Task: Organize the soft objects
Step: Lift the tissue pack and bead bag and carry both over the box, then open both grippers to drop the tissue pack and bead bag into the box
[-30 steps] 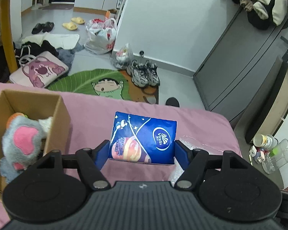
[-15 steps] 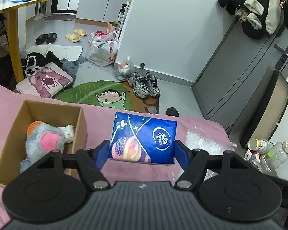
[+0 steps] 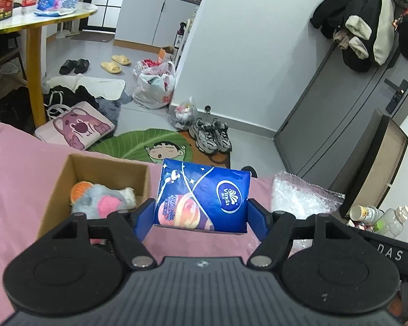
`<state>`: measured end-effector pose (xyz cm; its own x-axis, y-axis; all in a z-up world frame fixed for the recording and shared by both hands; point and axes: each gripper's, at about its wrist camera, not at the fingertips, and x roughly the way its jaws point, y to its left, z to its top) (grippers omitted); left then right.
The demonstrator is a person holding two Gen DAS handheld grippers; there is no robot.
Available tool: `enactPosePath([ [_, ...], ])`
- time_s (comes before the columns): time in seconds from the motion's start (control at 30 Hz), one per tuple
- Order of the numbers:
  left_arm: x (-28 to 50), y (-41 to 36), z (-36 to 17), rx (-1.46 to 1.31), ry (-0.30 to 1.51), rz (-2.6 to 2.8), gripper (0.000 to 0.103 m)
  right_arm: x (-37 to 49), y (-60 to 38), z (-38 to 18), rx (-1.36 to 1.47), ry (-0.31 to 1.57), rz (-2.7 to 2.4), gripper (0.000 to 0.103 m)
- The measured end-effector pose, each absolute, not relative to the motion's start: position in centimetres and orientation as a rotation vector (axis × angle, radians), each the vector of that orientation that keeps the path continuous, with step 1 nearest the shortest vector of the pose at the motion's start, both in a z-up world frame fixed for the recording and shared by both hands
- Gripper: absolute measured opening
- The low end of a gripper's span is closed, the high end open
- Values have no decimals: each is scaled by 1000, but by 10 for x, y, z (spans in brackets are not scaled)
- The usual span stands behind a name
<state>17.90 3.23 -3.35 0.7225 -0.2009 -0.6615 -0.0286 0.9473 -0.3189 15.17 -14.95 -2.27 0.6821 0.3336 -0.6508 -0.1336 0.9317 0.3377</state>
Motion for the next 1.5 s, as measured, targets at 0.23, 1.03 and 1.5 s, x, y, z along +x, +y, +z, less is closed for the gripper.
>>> enactPosePath([
  [0.23, 166, 68, -23, -314, 737, -80, 70, 141, -125, -8, 243, 740, 311, 15],
  [1.03, 169, 149, -66, -391, 799, -7, 71, 147, -50, -29, 216, 762, 416, 15],
  [1.5, 190, 167, -88, -422, 897, -1, 77, 172, -19, -63, 265, 826, 451, 15],
])
